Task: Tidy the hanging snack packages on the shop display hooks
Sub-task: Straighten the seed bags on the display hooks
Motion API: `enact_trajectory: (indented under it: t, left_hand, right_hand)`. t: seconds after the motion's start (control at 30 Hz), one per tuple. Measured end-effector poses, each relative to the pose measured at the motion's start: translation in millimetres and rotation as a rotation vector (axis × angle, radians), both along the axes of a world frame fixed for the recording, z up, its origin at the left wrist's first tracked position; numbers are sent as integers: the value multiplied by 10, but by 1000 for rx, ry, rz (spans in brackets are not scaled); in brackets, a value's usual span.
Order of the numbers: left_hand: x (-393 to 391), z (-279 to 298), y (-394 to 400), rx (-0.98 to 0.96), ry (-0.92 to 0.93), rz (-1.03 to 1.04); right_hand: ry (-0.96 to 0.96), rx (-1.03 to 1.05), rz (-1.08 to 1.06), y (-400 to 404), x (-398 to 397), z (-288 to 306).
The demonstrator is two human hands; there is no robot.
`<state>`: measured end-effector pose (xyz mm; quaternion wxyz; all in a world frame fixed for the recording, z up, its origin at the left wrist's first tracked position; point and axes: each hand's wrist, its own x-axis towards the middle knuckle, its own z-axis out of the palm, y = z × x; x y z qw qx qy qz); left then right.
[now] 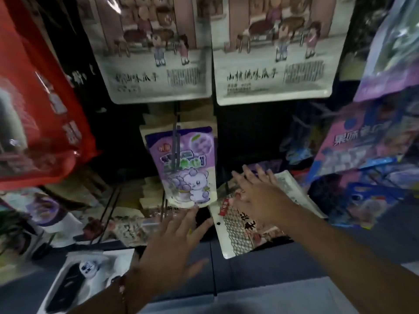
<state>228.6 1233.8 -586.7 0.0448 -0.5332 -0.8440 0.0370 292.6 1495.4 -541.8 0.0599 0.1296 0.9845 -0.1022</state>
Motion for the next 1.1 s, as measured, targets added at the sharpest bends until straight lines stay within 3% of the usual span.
enact_trajectory:
  t: [0.2, 0.33, 0.37, 0.47, 0.5, 0.63, 0.93, 1.1]
  left_hand:
    - [-56, -407, 229, 54, 20, -40]
    - [1, -383, 347, 28, -132, 0]
    - [14, -421, 363, 59, -240, -2]
    - [115, -407, 457, 250, -903, 23]
    - [144, -384, 469, 329, -982, 40]
    - [267, -220, 470, 507, -1055, 115]
    - [889, 64, 132, 672, -1178, 62]
    - [1231, 152, 36, 839, -1204, 107]
  right_hand:
    - [-16, 127, -159, 117, 34, -152]
    - [-26, 176, -477, 316, 258, -142]
    - [-32, 107, -583, 364, 340, -153]
    - [44, -145, -731, 316, 593, -154]
    - [108, -202, -745, 249, 658, -137]
    - [278, -360, -845, -59, 897, -137]
    - [735, -886, -1040, -554, 1696, -305]
    - [775, -1136, -1133, -798, 1923, -473]
